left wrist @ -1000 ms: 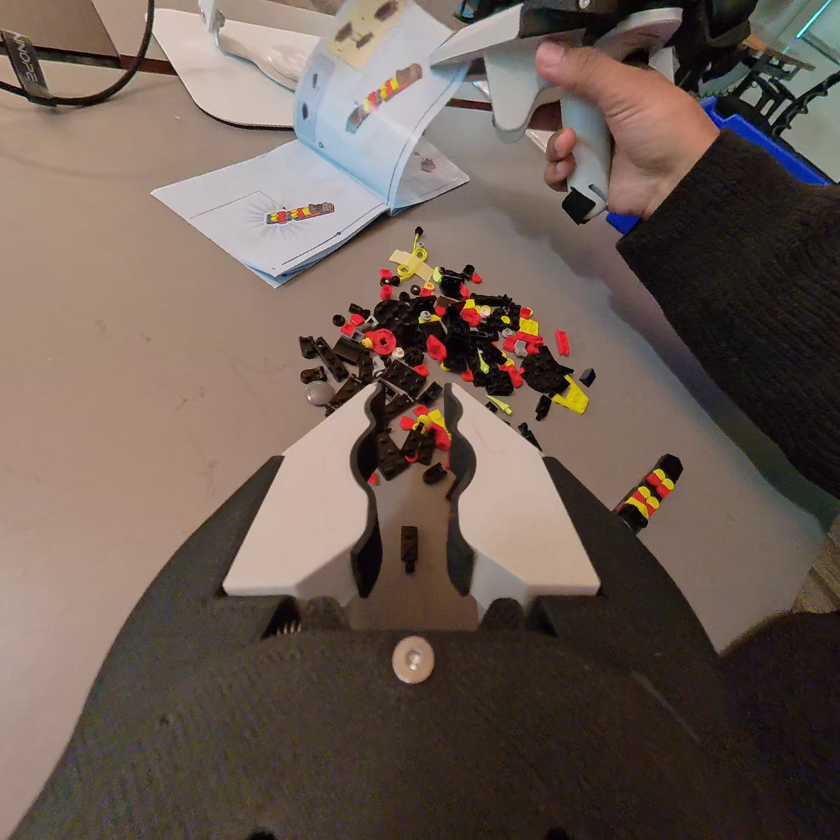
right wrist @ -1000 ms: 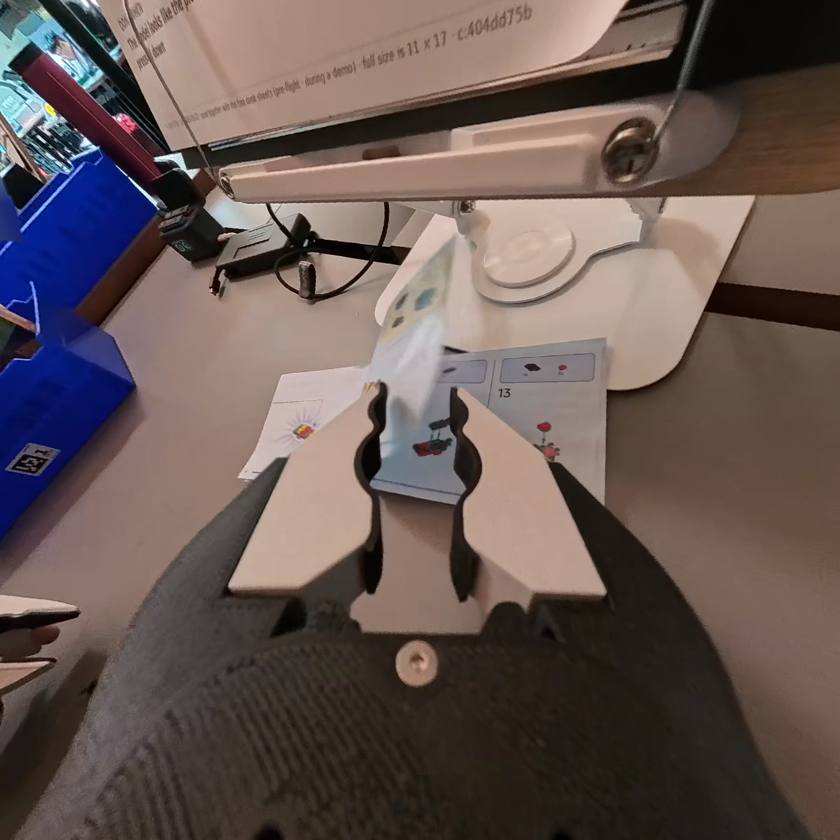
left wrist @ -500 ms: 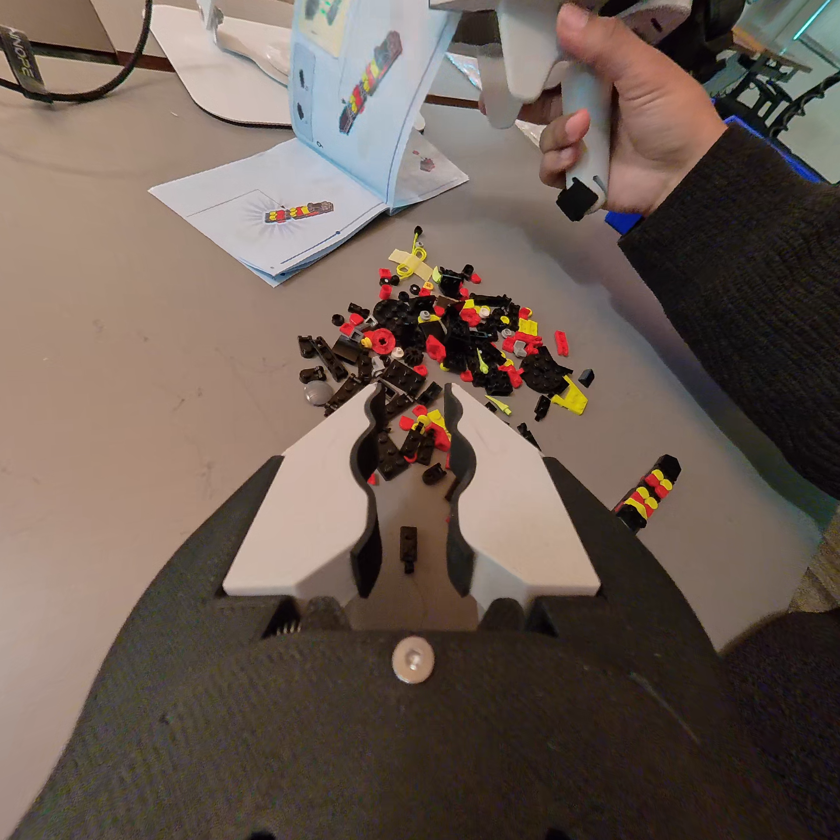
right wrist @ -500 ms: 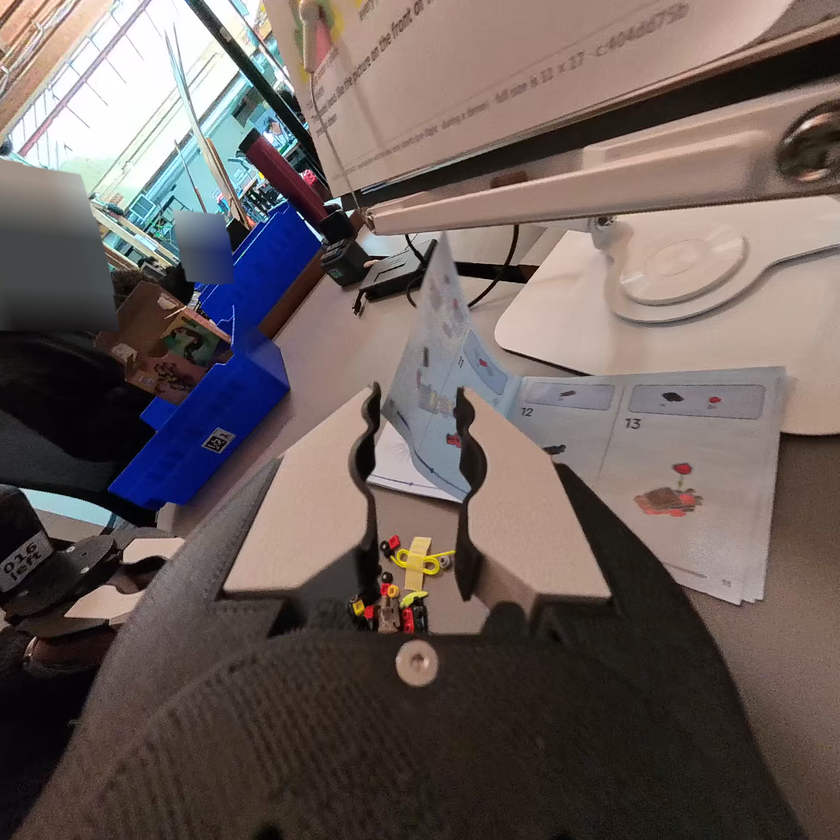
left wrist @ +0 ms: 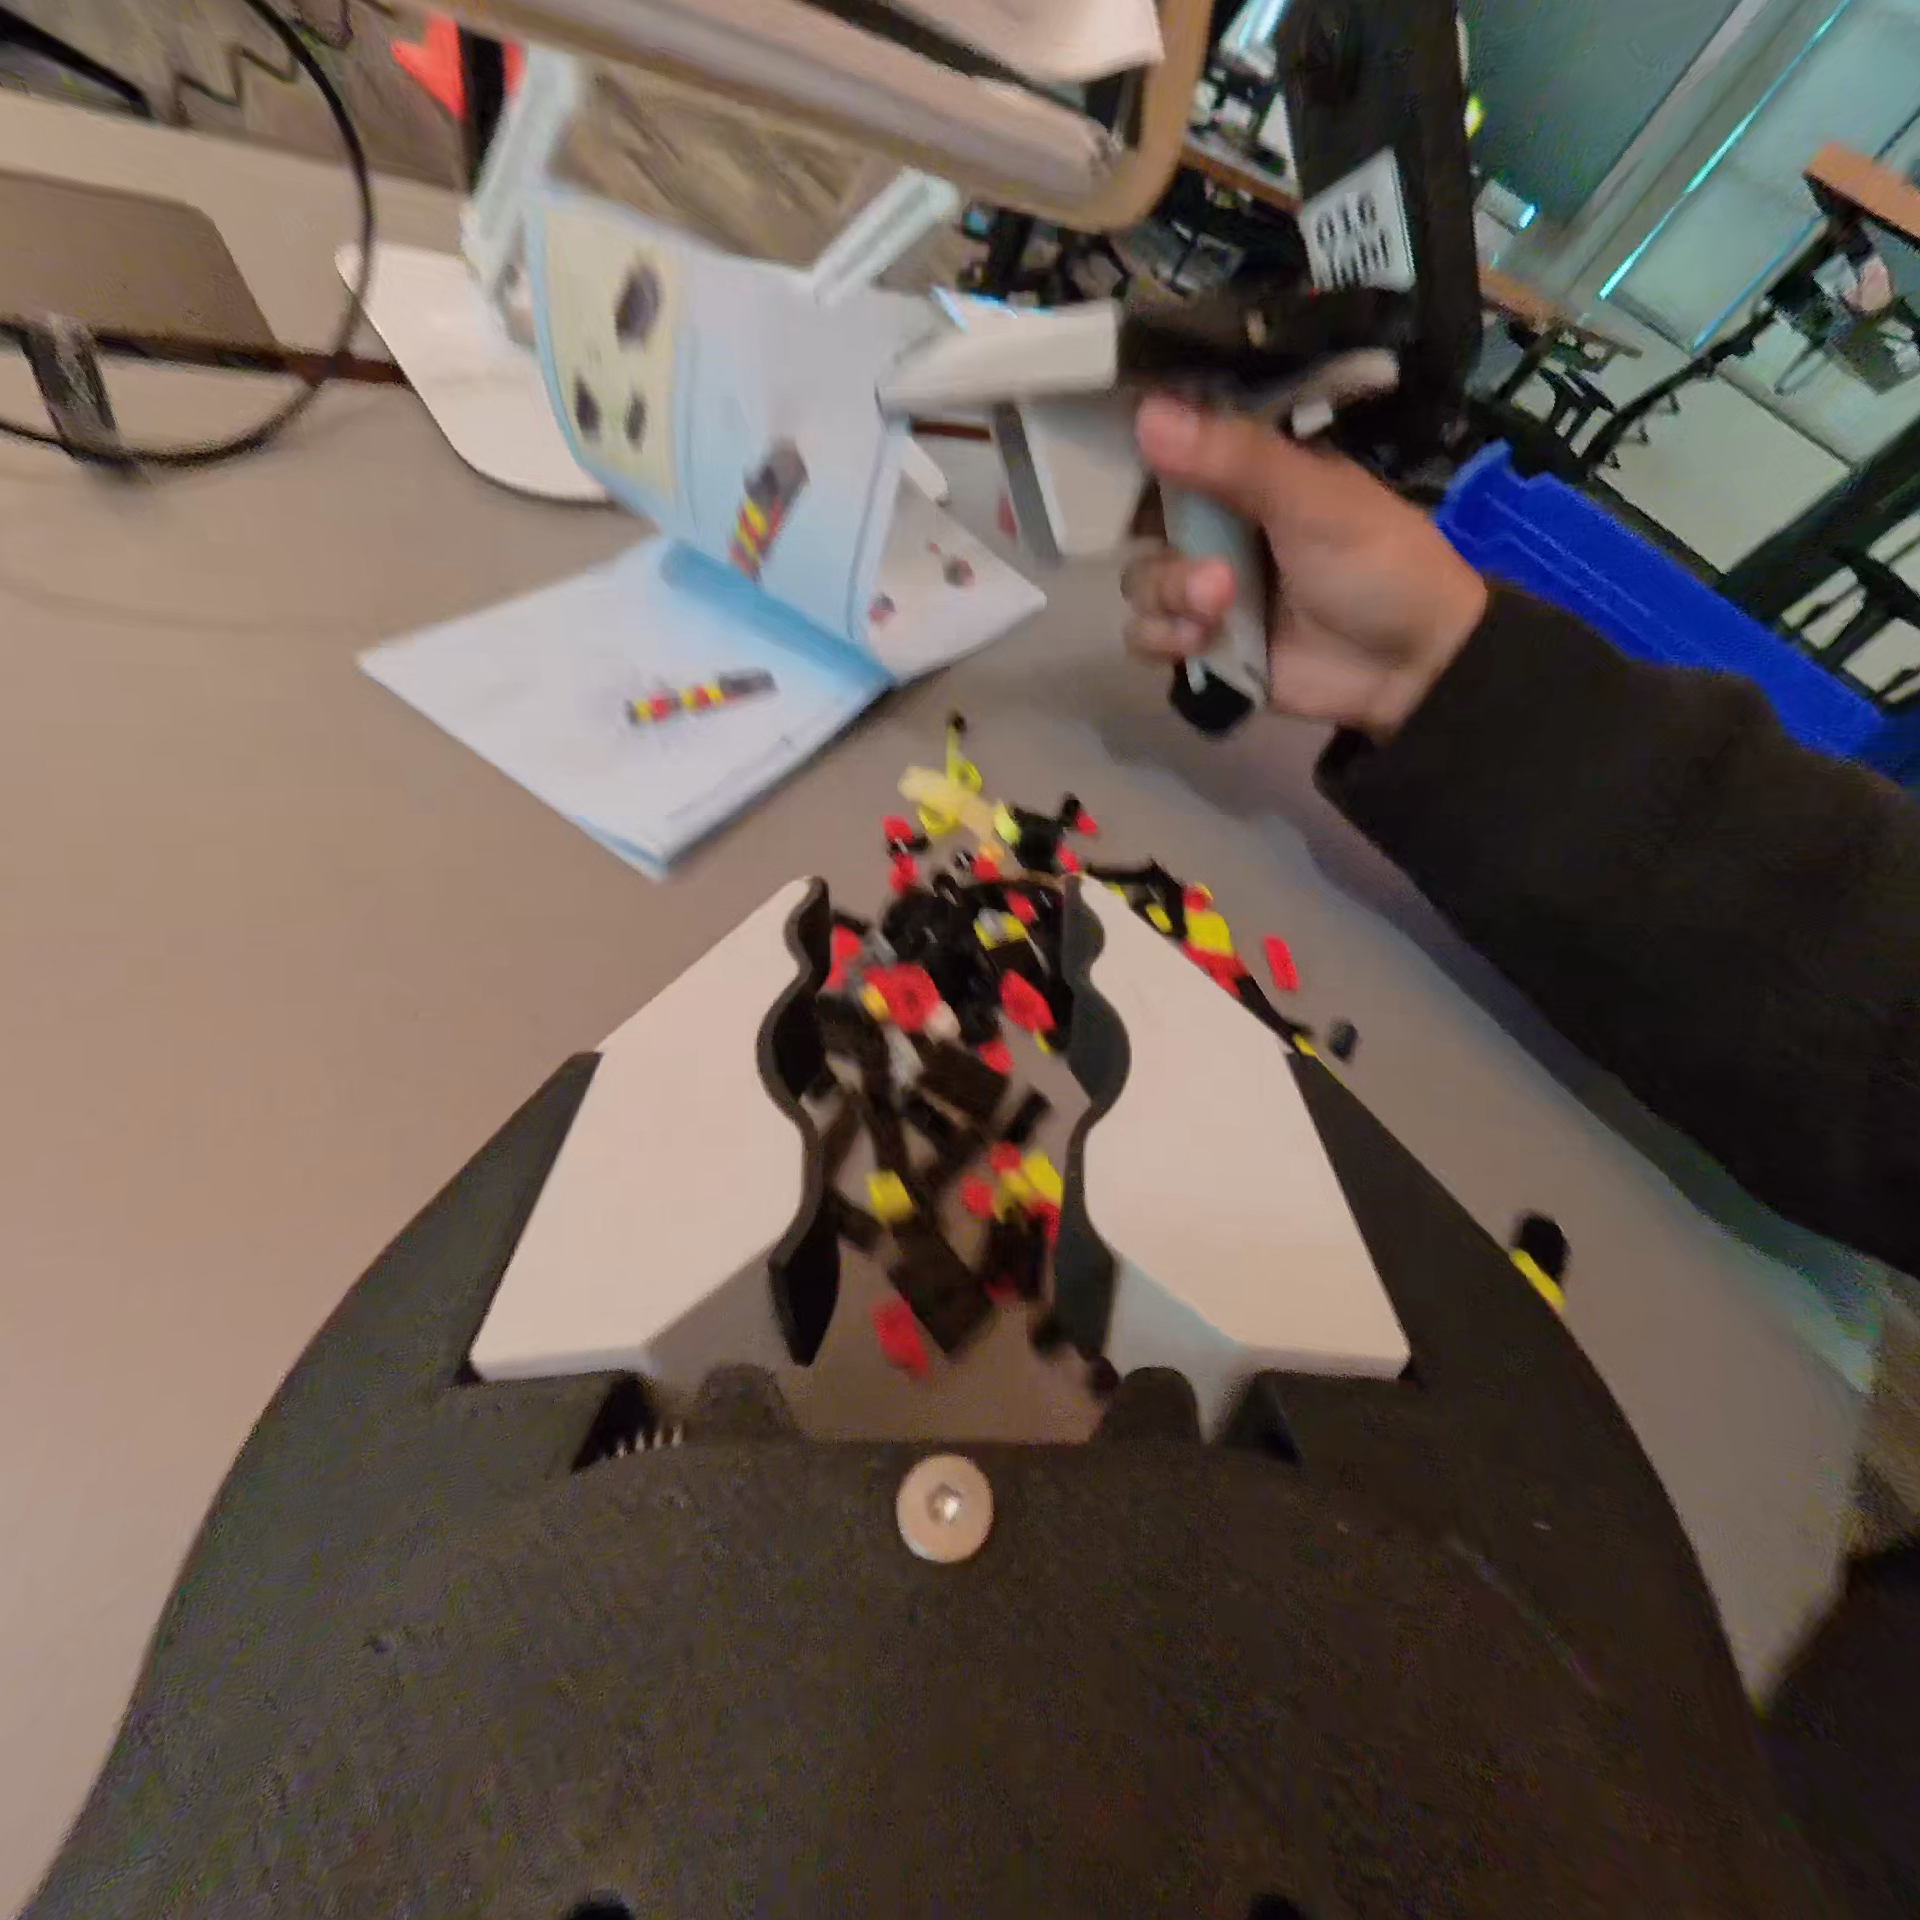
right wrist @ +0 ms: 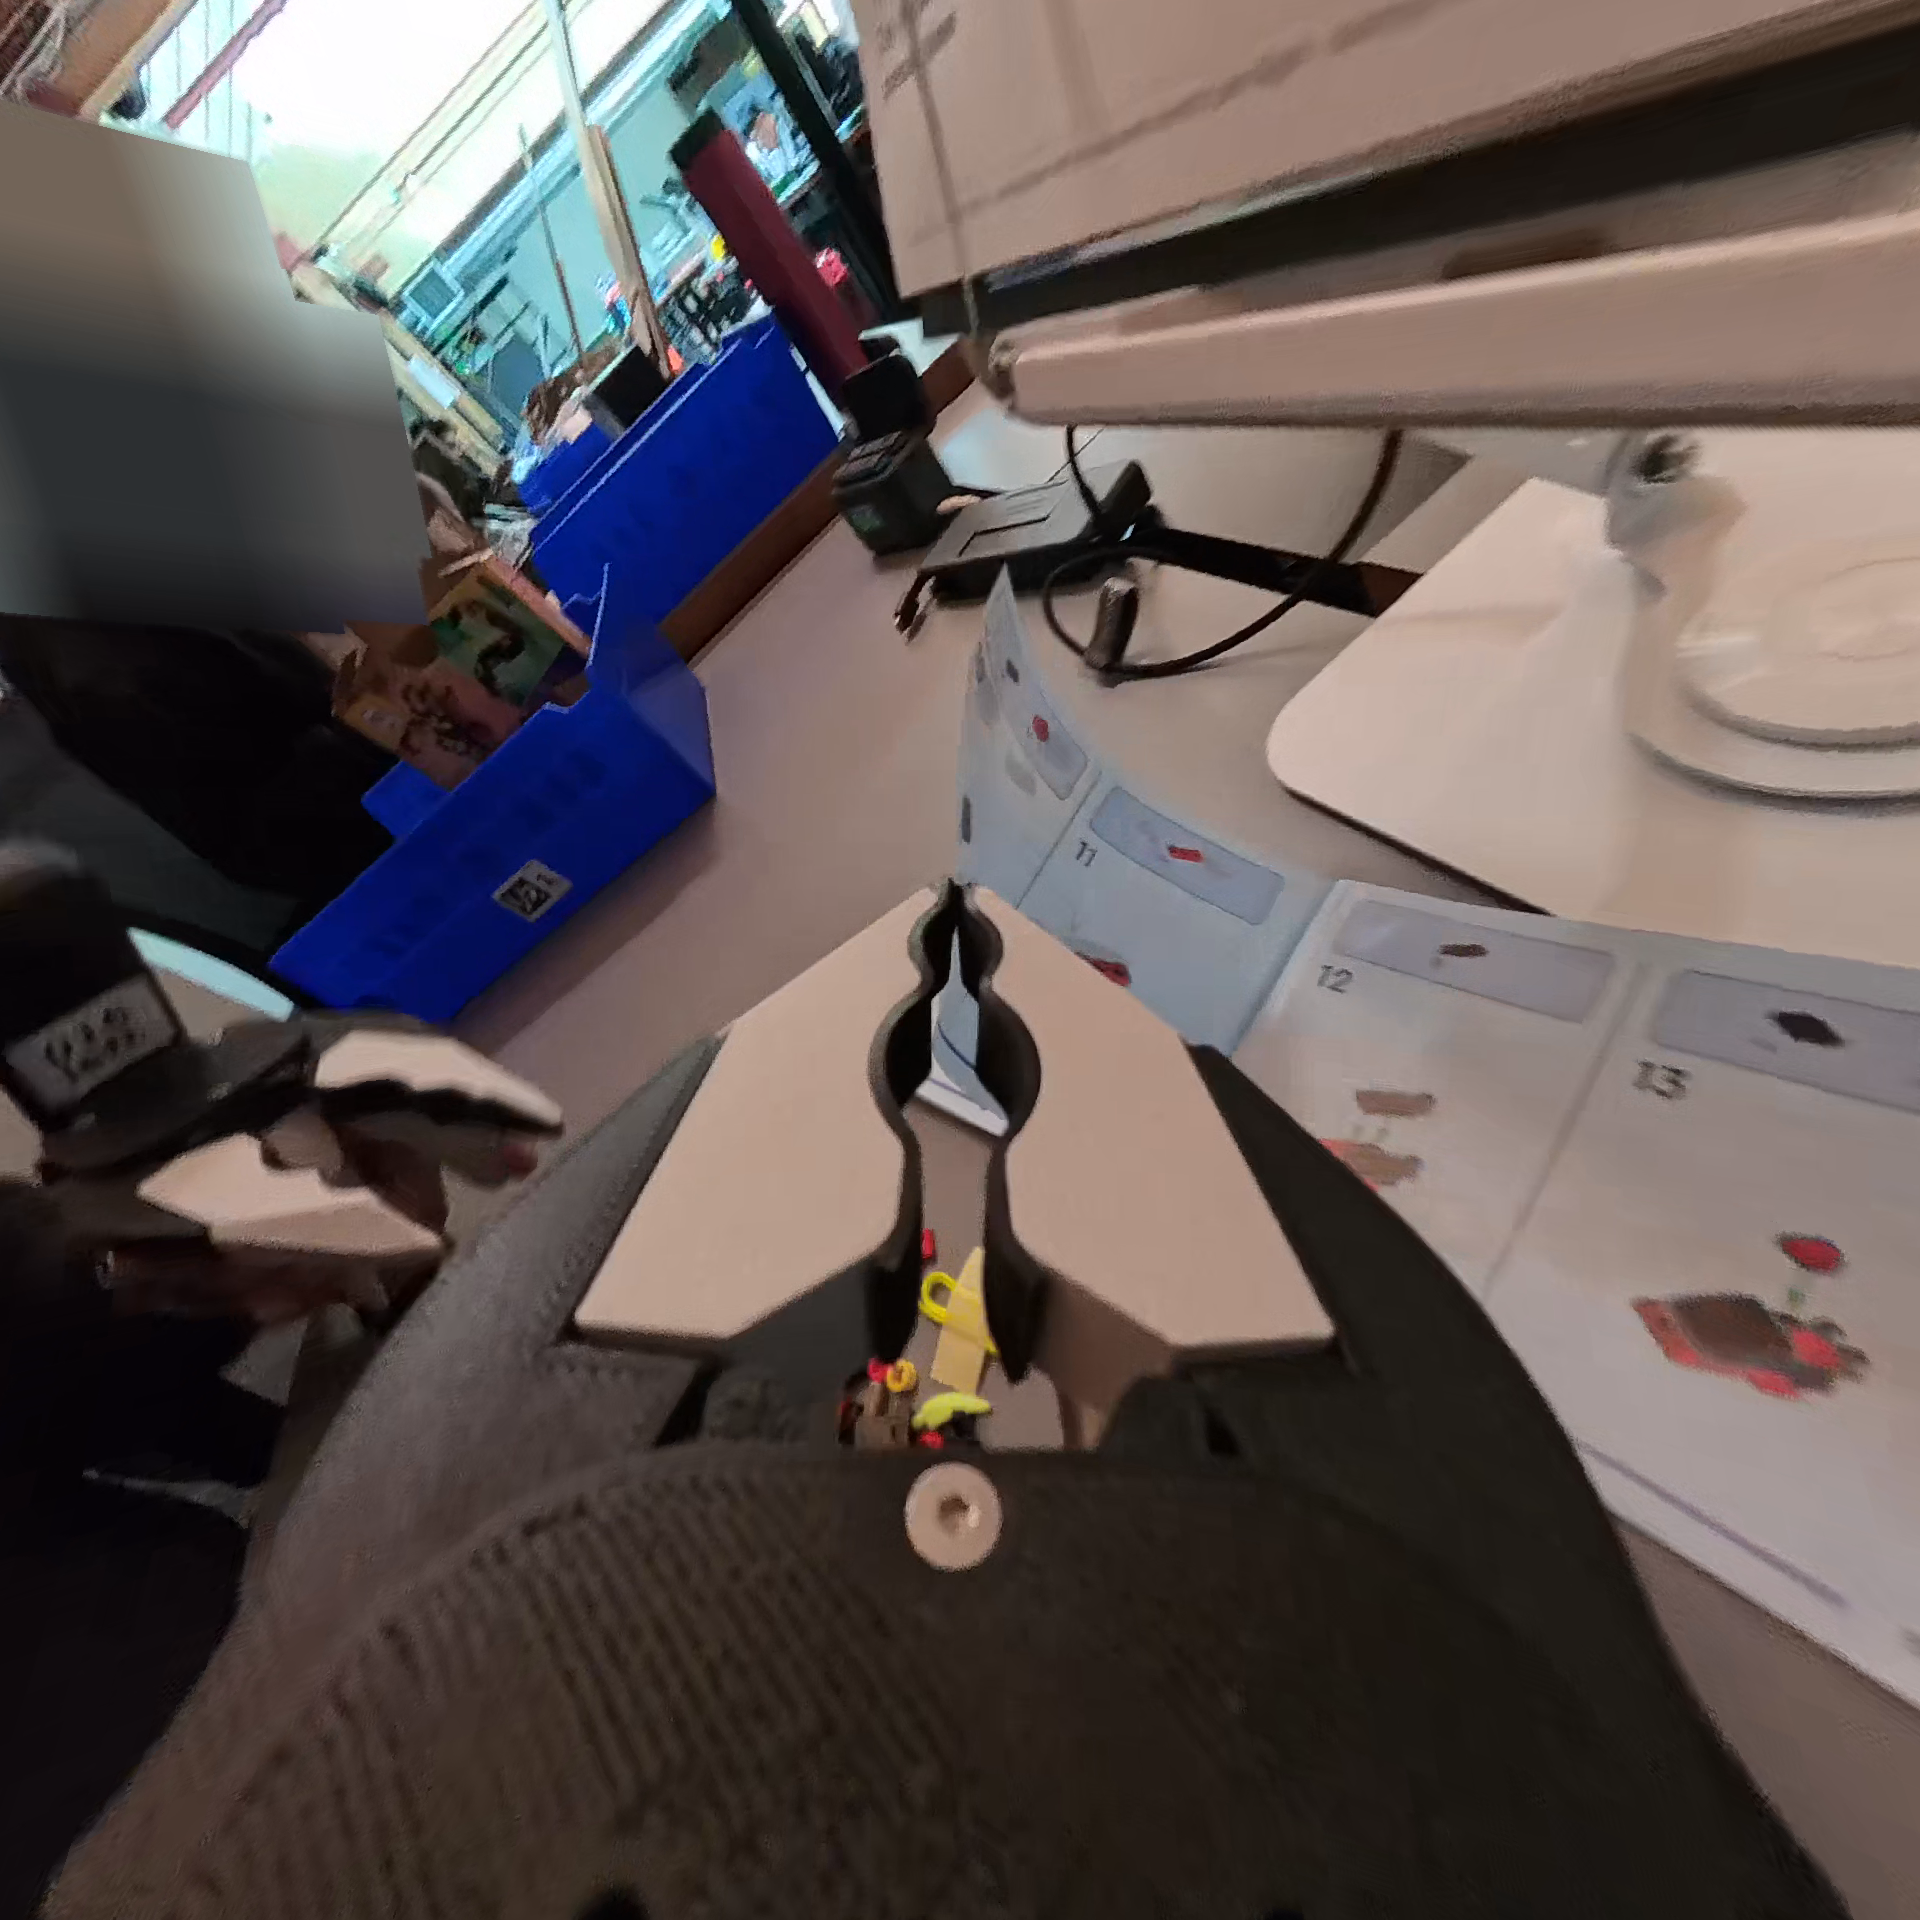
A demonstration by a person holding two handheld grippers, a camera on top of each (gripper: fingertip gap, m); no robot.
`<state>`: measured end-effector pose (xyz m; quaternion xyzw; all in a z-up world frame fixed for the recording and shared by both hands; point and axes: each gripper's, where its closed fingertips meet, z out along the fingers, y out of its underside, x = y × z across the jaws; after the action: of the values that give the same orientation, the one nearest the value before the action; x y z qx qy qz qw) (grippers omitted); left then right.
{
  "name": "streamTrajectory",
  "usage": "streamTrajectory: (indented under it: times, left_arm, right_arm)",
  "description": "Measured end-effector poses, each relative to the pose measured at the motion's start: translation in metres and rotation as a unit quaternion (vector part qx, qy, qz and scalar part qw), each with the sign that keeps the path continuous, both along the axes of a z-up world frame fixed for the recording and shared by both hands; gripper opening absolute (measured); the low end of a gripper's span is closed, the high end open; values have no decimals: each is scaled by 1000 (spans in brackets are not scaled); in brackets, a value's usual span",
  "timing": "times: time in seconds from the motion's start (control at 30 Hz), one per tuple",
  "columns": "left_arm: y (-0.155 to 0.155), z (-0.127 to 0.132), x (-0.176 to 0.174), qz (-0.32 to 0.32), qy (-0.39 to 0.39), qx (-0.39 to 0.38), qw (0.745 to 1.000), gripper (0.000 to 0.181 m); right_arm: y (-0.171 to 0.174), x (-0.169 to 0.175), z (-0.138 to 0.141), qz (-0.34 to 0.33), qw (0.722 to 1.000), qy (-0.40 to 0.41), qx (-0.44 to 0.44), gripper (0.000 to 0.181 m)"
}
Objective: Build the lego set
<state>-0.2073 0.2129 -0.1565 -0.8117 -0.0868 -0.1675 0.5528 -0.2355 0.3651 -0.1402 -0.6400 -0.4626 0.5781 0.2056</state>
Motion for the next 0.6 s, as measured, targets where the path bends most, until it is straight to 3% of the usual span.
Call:
streamTrajectory:
  times: [0.1,0.2,0.27,0.3,0.4,0.6]
  left_arm:
    - [50,9,-32,17,-41,13,999,55]
    - [97,9,-56,22,-172,8,985,61]
    - [114,7,-55,-4,-279,7,960,65]
    - [117,3,-52,-19,-320,-1,947,67]
    - [114,-9,-49,-43,-360,1,932,45]
    - [114,-8,-34,-96,-405,31,909,35]
  right_arm:
    - [-18,-12,-10,30,999,3,18,0]
    - [-28,-16,-14,38,997,15,72,0]
    - [-30,-16,-13,39,991,26,123,0]
    - [-30,-15,-12,39,988,32,147,0]
    - [-30,-12,-8,45,979,55,189,3]
    - [-38,-7,-12,70,982,69,160,18]
